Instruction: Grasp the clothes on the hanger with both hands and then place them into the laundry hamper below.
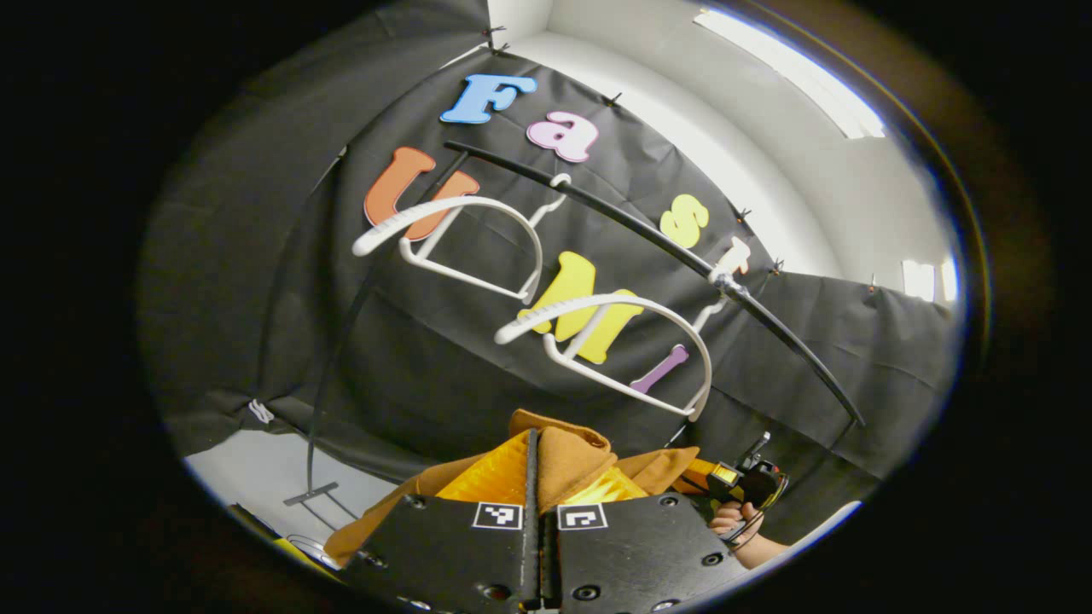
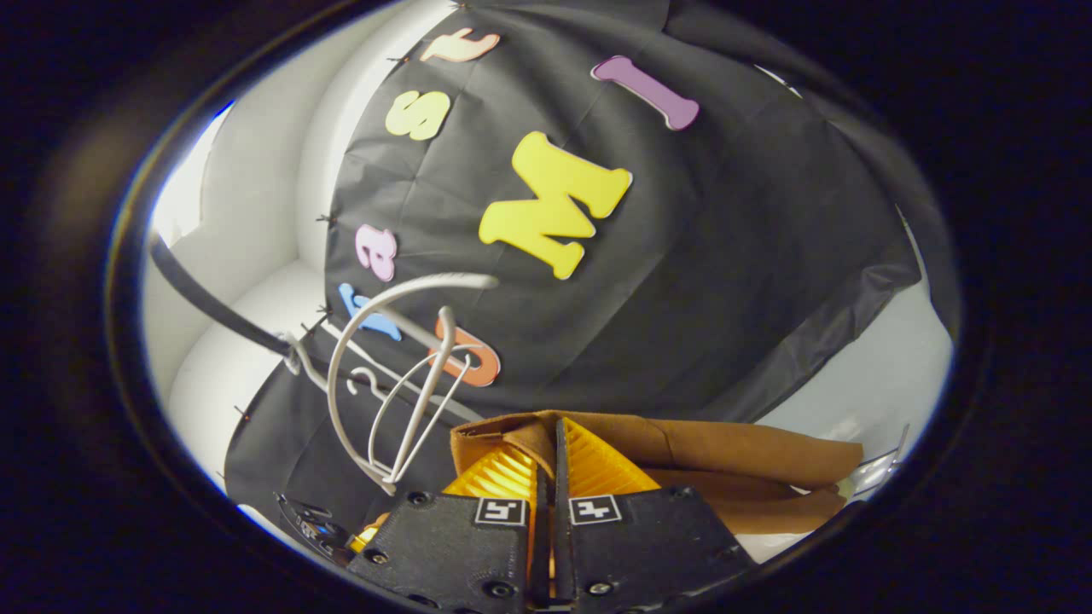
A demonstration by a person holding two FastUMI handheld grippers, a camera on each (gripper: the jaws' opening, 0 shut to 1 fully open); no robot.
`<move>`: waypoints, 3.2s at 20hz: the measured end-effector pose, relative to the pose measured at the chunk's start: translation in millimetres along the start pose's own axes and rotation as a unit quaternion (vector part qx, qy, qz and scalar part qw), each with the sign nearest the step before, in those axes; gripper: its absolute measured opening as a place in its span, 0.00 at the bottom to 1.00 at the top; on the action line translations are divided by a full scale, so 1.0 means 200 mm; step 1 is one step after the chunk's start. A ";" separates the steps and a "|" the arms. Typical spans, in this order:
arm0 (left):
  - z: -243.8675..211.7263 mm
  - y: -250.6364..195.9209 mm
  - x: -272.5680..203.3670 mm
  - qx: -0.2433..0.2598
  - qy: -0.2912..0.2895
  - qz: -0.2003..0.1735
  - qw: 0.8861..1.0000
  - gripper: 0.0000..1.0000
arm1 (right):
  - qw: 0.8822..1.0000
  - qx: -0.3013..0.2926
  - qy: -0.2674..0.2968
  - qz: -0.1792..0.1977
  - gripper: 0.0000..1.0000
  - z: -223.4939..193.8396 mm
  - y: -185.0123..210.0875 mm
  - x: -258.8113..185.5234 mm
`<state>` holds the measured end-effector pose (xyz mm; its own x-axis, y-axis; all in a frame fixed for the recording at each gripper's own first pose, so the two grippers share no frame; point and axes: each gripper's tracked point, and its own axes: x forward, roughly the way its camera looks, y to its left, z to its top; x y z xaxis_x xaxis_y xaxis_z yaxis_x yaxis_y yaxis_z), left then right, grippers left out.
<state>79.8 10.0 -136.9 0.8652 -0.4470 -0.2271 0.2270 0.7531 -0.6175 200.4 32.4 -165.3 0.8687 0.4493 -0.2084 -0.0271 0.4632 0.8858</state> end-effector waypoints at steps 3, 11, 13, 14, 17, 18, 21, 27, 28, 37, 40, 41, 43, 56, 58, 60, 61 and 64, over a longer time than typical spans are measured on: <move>-0.07 -0.13 0.01 0.020 0.012 -0.020 1.000 0.01 | 0.999 -0.019 0.029 0.021 0.05 -0.11 0.09 -0.02; -0.17 -0.43 0.06 0.061 0.033 -0.067 0.995 0.07 | 0.992 -0.052 0.091 0.064 0.05 -0.36 0.30 -0.04; -0.20 -0.48 0.07 0.074 0.039 -0.071 0.994 0.01 | 0.991 -0.058 0.101 0.070 0.05 -0.40 0.33 -0.04; -0.21 -0.49 0.07 0.078 0.042 -0.073 0.993 0.01 | 0.990 -0.058 0.105 0.073 0.05 -0.42 0.34 -0.05; -0.27 -0.52 0.10 0.083 0.053 -0.076 0.992 0.01 | 0.988 -0.059 0.120 0.074 0.06 -0.48 0.33 -0.05; -0.29 -0.50 0.11 0.084 0.057 -0.073 0.992 0.01 | 0.988 -0.056 0.125 0.067 0.05 -0.51 0.31 -0.04; -0.41 -0.47 0.11 0.090 0.077 -0.061 0.991 0.07 | 0.988 -0.051 0.138 0.044 0.05 -0.57 0.21 -0.03; -0.61 -0.36 0.12 0.101 0.123 -0.039 0.986 0.07 | 0.984 -0.047 0.173 -0.001 0.06 -0.73 0.00 -0.01; -0.64 -0.33 0.13 0.102 0.130 -0.035 0.986 0.07 | 0.983 -0.046 0.179 -0.013 0.05 -0.75 -0.04 0.00; -0.99 -0.06 0.16 0.139 0.214 0.029 0.967 0.01 | 0.966 -0.042 0.223 -0.124 0.06 -0.92 -0.48 0.01; -1.08 0.06 0.16 0.141 0.238 0.061 0.959 0.01 | 0.958 -0.051 0.231 -0.165 0.06 -0.96 -0.61 -0.01; -1.11 0.10 0.17 0.140 0.247 0.070 0.956 0.01 | 0.956 -0.051 0.229 -0.178 0.06 -0.96 -0.65 0.00; -1.16 0.16 0.17 0.137 0.263 0.083 0.952 0.01 | 0.951 -0.047 0.223 -0.210 0.06 -0.95 -0.74 0.00; -1.37 0.58 0.17 0.171 0.351 0.193 0.900 0.83 | 0.904 -0.078 0.168 -0.386 0.50 -0.81 -1.04 -0.26; -1.37 0.59 0.17 0.175 0.355 0.187 0.899 0.96 | 0.899 -0.098 0.153 -0.400 0.62 -0.79 -1.02 -0.33; -1.32 0.60 0.18 0.198 0.347 0.184 0.898 0.98 | 0.894 -0.119 0.133 -0.411 0.68 -0.74 -0.99 -0.40; -1.31 0.59 0.18 0.203 0.348 0.179 0.898 1.00 | 0.892 -0.128 0.124 -0.415 0.71 -0.73 -0.97 -0.44; -1.31 0.51 0.16 0.203 0.347 0.166 0.900 0.98 | 0.891 -0.149 0.099 -0.417 0.75 -0.66 -0.89 -0.54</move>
<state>14.1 -54.8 -403.9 0.4588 -0.2523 -0.8520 0.2732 0.9525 -0.1350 45.7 2.4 -355.4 0.5445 -0.0348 -0.8380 0.4318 0.8682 0.2445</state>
